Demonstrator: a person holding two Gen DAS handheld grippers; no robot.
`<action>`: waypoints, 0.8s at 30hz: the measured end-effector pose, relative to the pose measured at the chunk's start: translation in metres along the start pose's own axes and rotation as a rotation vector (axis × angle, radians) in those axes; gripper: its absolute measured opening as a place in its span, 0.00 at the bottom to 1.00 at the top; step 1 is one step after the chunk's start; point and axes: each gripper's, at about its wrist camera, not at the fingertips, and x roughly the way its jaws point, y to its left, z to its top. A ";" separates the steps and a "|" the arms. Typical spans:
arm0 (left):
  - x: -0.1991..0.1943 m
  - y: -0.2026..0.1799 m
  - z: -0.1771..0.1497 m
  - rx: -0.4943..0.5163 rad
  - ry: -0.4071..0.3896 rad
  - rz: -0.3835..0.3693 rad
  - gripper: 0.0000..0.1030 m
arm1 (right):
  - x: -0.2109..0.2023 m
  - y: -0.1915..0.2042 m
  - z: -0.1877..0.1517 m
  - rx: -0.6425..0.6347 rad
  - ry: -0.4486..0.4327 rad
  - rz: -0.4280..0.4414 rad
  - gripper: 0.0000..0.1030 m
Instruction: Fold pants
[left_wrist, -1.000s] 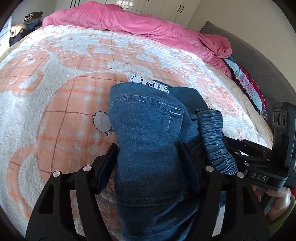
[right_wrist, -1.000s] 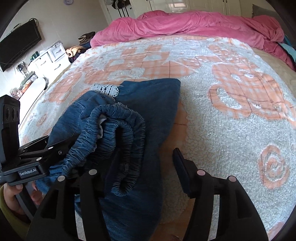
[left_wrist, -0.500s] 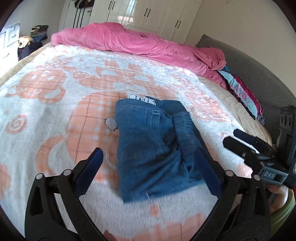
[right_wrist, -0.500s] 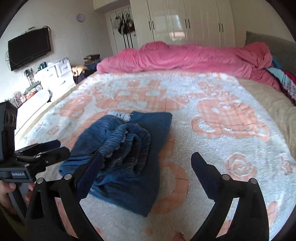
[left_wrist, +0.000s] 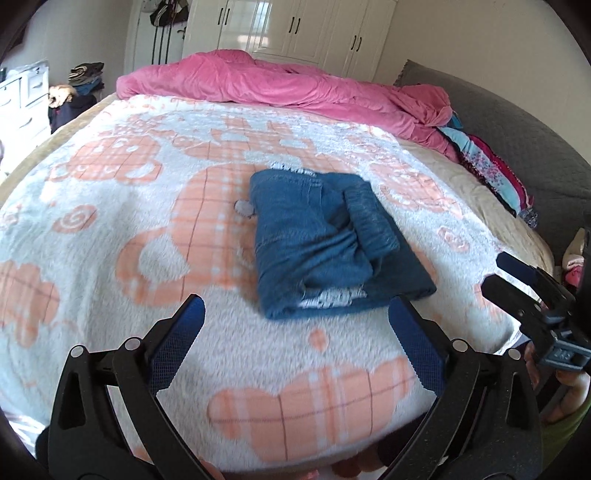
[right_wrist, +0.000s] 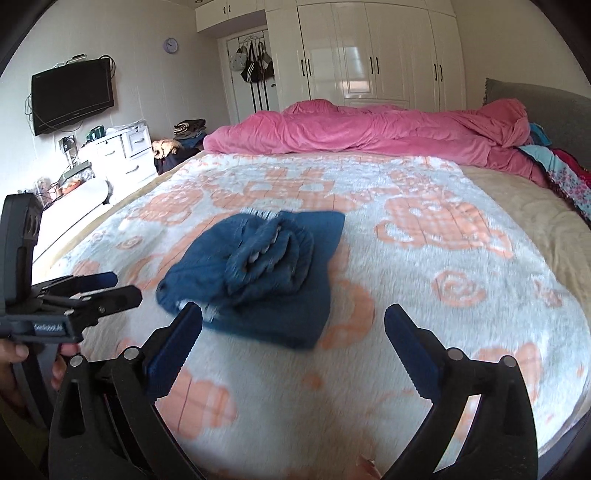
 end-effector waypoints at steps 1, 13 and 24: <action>-0.001 0.000 -0.003 -0.002 0.001 0.001 0.91 | -0.003 0.003 -0.003 -0.007 0.003 -0.006 0.96; -0.001 0.002 -0.030 -0.030 0.037 0.025 0.91 | -0.002 0.003 -0.033 0.001 0.065 -0.050 0.96; 0.010 0.000 -0.037 -0.019 0.061 0.038 0.91 | 0.012 -0.005 -0.041 0.021 0.095 -0.064 0.96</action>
